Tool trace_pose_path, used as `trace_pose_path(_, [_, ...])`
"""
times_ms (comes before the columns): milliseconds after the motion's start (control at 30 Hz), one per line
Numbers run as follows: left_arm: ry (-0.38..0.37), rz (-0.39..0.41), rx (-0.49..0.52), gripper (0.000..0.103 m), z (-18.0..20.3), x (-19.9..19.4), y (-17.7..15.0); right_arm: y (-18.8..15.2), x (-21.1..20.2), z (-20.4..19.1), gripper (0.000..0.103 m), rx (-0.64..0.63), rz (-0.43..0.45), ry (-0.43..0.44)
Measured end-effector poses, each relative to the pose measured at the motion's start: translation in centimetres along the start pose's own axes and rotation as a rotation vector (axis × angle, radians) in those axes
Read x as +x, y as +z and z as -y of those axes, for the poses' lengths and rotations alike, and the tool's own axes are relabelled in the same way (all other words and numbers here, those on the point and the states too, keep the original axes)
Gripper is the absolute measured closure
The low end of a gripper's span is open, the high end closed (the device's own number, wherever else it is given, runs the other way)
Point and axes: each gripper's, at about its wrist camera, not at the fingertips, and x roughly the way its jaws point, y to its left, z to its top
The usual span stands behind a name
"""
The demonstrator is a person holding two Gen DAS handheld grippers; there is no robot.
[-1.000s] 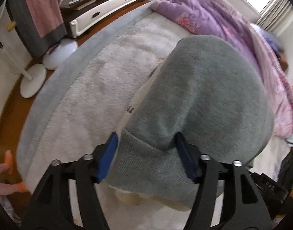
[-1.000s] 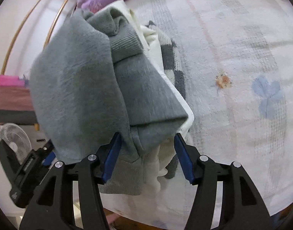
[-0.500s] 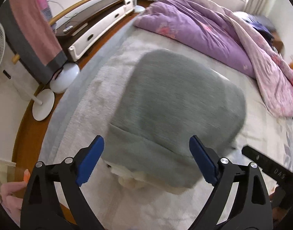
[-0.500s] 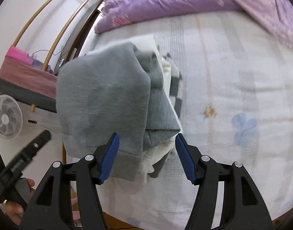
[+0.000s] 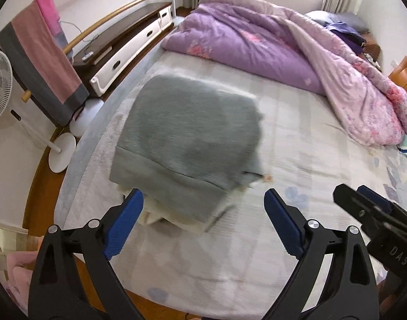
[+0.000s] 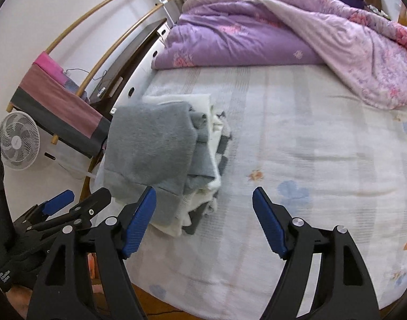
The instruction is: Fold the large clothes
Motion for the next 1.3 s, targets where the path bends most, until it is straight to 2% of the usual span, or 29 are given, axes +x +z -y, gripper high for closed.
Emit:
trace_pose_path(300, [0.031, 0.093, 0.047, 0.011, 9.6, -8.6, -4.5, -3.2, -10.3, 5.8, 0.031, -0.027, 0.070, 0.023])
trace_pose_path(400, [0.051, 0.135, 0.037, 0.011, 12.5, -11.8, -6.4, -4.4, -14.2, 8.1, 0.016, -0.037, 0.105, 0.012])
trace_pose_path(433, [0.040, 0.147, 0.032, 0.011, 13.5, -12.9, -7.0, -4.8, -15.6, 8.9, 0.014, -0.041, 0.117, 0.011])
trace_pose_path(600, [0.034, 0.191, 0.037, 0.011, 18.4, -17.9, -10.2, -6.8, -22.2, 11.8, 0.014, -0.068, 0.171, -0.011])
trace_pose_path(767, [0.021, 0.222, 0.056, 0.011, 21.6, -22.2, -12.1, -8.8, -28.0, 13.7, 0.012, -0.047, 0.216, -0.030])
trace_pose_path(967, [0.010, 0.295, 0.106, 0.011, 24.0, -27.6, -13.7, -10.8, -33.5, 14.1, 0.011, -0.034, 0.284, -0.042])
trace_pose_path(1067, [-0.029, 0.307, 0.109, 0.011, 23.8, -29.5, -14.3, -11.7, -35.8, 13.8, 0.011, -0.035, 0.322, -0.046])
trace_pose_path(1300, [-0.049, 0.356, 0.154, 0.011, 22.5, -33.3, -16.5, -14.8, -39.3, 12.1, 0.011, -0.015, 0.378, -0.064])
